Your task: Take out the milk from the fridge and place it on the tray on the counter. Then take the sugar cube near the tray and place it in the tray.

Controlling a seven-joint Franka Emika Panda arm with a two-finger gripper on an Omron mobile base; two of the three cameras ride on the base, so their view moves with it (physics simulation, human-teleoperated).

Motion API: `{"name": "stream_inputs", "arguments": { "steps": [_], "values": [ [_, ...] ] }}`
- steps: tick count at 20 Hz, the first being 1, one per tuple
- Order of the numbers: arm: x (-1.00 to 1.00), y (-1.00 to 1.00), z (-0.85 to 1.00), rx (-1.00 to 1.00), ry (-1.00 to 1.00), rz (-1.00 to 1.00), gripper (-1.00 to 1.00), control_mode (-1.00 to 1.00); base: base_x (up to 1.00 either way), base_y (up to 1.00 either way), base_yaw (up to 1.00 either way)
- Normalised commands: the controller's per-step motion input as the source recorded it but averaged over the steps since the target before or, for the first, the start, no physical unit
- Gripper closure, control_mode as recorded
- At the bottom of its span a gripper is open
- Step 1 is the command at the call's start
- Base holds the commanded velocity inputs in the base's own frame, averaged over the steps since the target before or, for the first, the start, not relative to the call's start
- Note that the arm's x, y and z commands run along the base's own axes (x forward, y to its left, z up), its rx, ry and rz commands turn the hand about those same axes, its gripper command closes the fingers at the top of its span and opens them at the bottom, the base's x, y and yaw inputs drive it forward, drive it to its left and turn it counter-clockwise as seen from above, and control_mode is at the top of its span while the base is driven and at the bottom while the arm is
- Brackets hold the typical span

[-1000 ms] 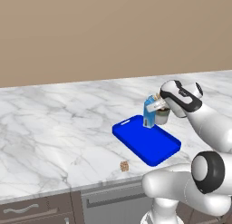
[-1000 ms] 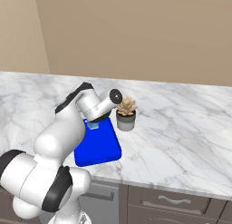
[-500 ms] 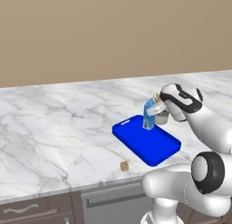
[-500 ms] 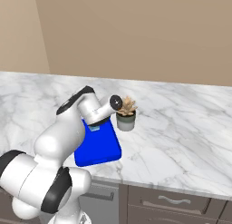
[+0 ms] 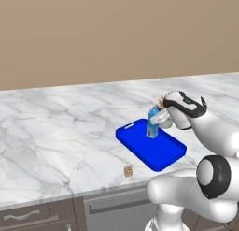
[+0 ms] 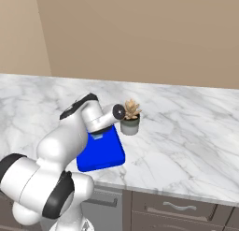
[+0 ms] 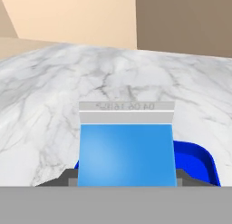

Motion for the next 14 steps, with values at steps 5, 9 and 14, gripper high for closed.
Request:
{"name": "stream_inputs", "arguments": {
  "steps": [5, 9, 14],
  "values": [
    [0.00, 0.00, -0.16, 0.00, 0.00, 0.00, 1.00, -1.00, 0.00, 0.00, 0.00],
    [0.00, 0.00, -0.12, 0.00, -0.05, 0.00, 1.00, -1.00, 0.00, 0.00, 0.00],
    [0.00, 0.00, -0.11, 0.00, -0.12, 0.00, 1.00, -1.00, 0.00, 0.00, 0.00]
  ]
}}
